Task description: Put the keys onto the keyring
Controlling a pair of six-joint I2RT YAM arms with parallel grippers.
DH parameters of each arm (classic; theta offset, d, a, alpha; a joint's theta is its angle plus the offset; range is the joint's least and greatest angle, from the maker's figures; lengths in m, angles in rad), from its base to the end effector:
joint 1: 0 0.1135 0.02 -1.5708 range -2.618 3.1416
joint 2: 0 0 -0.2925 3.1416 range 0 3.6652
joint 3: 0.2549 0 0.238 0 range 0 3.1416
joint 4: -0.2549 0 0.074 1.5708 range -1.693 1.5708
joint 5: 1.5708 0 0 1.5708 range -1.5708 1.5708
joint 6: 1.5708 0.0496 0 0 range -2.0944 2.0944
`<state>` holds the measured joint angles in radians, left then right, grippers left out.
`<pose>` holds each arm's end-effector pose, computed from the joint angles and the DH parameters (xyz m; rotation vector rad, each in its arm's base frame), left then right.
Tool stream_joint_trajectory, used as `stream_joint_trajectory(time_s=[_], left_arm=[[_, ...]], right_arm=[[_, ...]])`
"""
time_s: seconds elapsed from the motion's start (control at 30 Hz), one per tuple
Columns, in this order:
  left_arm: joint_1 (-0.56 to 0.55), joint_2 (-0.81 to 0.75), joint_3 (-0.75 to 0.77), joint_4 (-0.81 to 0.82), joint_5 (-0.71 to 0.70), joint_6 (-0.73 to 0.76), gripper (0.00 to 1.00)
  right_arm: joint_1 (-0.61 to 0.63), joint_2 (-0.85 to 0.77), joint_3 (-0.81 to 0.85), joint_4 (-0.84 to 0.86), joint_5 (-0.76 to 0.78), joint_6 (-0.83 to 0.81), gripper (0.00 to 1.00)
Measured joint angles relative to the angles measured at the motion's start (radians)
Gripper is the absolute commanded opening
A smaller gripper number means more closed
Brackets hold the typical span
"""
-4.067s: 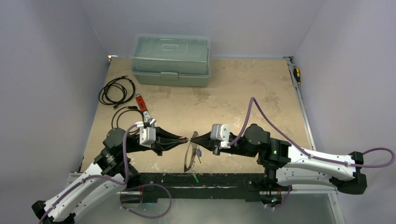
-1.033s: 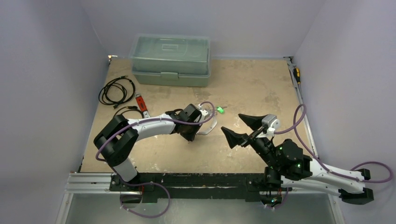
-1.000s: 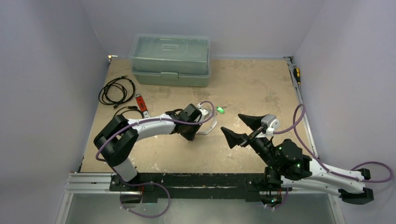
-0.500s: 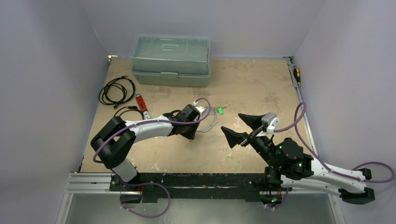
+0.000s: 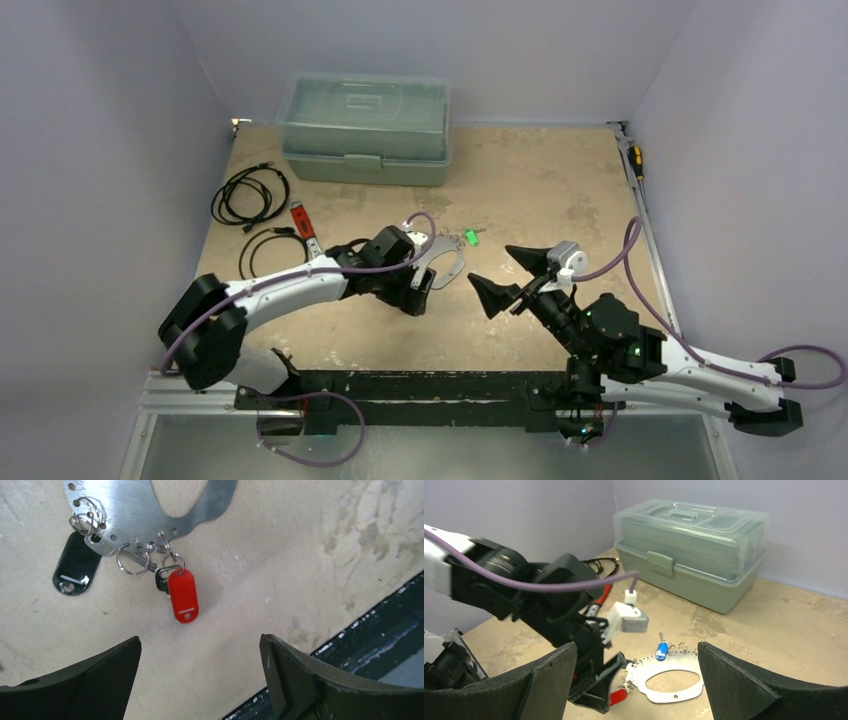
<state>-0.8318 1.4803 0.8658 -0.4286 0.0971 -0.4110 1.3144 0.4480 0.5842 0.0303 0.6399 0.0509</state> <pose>0.1840 -0.2091 0.2145 0.6026 2.6507 -0.5349 0.0511 0.0782 0.3498 -0.3762 1.4233 0.6698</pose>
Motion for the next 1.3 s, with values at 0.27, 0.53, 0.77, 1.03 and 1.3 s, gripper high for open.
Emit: stream_joint_trajectory(time_s=[0.27,0.53,0.77,1.03,1.3], left_arm=[[-0.001,-0.277,0.054,-0.134,-0.175,0.068,0.97],[-0.001,-0.642,0.056,-0.06,-0.522,0.116,0.99],[0.0,-0.933,-0.045,0.02,-0.692,0.12,0.89],[0.0,-0.934,-0.077,0.038,-0.713,0.143,0.86],[0.007,-0.875,-0.077,0.024,-0.719,0.142,0.91]], right_arm=[[0.0,0.015,0.004,0.011,0.002,-0.026,0.93],[0.0,0.056,0.031,0.064,-0.002,-0.104,0.93],[0.0,0.097,0.026,0.154,-0.009,-0.133,0.94],[0.0,0.229,-0.076,0.334,-0.038,-0.115,0.97],[0.0,0.338,-0.121,0.486,-0.066,-0.035,0.99]])
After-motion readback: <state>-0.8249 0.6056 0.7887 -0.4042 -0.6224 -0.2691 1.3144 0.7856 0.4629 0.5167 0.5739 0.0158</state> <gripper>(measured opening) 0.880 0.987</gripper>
